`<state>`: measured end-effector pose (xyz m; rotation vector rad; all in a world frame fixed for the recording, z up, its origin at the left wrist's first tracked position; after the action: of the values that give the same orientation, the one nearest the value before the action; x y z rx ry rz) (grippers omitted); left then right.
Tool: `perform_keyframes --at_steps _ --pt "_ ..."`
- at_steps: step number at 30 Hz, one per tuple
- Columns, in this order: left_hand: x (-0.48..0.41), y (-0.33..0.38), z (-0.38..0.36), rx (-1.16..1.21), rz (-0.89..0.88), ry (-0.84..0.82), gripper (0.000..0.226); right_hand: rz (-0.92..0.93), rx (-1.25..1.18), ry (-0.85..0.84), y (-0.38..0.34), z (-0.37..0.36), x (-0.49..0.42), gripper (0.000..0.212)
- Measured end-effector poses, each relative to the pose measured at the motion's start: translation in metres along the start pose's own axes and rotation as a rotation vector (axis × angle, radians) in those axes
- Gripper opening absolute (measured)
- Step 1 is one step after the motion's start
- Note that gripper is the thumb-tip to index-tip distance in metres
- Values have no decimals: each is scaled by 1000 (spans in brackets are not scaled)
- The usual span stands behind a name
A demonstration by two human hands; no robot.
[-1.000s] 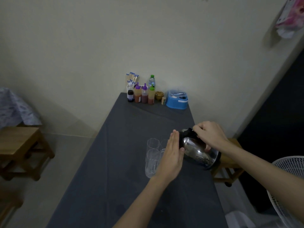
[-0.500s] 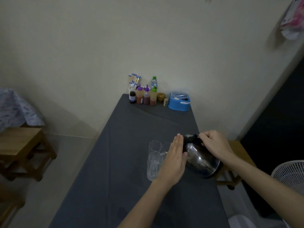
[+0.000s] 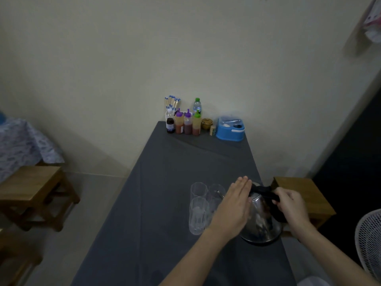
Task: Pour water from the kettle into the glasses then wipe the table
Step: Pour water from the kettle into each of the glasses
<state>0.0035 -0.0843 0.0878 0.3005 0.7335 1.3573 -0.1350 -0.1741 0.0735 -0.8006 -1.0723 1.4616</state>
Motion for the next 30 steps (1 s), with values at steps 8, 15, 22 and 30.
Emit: perform_keyframes --at_steps 8,15,22,30 --pt "-33 -4 -12 49 2 -11 61 -7 45 86 -3 18 -16 31" --pt "-49 -21 -22 204 106 -8 62 155 294 11 -39 14 -45 42" --pt "-50 -27 -23 308 138 14 54 256 564 -45 -70 5 -57 40" --pt "-45 -35 -27 364 165 9 54 328 692 -59 -85 -6 -53 43"
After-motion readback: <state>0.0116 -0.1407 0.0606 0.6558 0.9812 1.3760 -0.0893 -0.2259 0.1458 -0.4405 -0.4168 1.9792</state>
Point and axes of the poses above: each hand's wrist, its own x-axis away from the middle knuckle, its own z-axis out of the back of the hand, y = z × x, the point moved 10 cm from there along -x, towards the middle knuckle, and after that the axes turned 6 degrees about -y, right-handed, at the moved point
